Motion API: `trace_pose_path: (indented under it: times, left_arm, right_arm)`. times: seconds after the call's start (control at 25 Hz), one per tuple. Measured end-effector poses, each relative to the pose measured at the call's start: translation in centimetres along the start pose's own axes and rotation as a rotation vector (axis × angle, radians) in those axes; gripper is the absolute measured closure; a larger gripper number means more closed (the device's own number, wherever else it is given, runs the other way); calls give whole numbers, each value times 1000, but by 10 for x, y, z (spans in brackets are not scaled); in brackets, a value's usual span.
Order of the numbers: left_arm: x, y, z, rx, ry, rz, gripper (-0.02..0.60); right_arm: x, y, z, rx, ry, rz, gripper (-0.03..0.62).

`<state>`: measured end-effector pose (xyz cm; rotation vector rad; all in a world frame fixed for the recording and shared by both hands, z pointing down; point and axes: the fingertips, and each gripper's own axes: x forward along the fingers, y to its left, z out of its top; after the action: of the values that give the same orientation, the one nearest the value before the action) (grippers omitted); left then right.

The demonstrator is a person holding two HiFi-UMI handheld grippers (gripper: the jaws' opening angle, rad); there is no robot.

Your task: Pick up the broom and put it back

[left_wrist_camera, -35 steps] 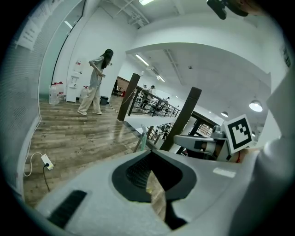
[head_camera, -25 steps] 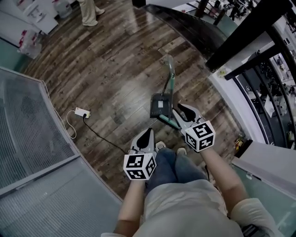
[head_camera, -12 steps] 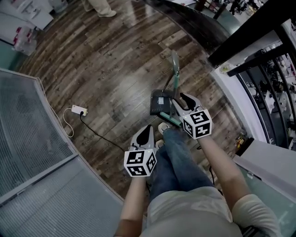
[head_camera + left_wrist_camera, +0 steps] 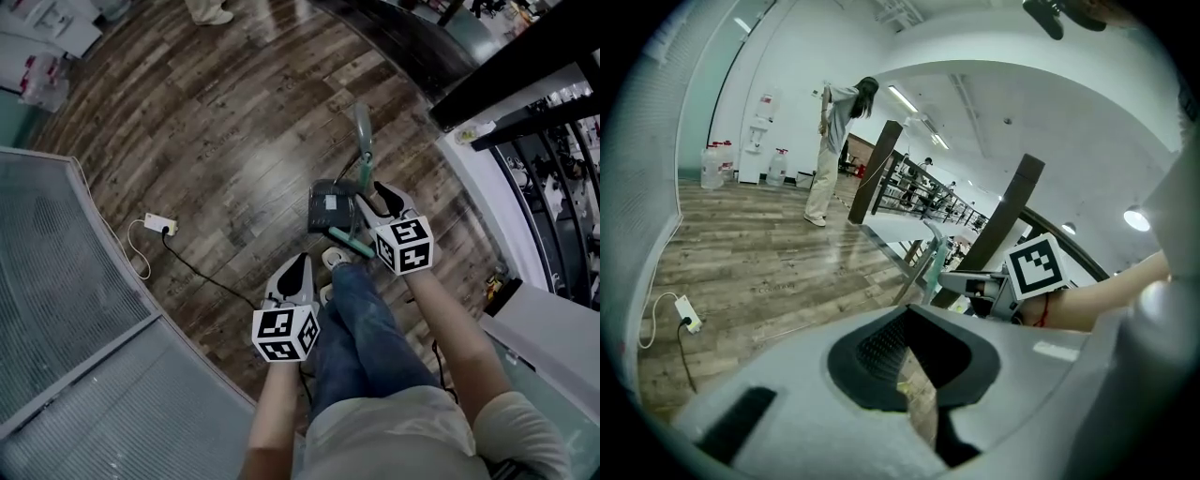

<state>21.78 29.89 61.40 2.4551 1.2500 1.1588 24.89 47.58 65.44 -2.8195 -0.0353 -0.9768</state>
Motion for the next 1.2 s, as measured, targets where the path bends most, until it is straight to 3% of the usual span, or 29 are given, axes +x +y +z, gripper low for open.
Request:
trace_pose_path:
  times: [0.36, 0.64, 1.2]
  left_arm:
    - [28, 11, 4, -26, 15, 9, 581]
    - [38, 16, 7, -32, 19, 23, 581]
    - [36, 3, 9, -27, 22, 21, 581]
  right_arm:
    - [36, -18, -5, -5, 33, 1, 410]
    - [43, -20, -9, -40, 43, 1, 493]
    - [35, -15, -8, -50, 45, 1, 497]
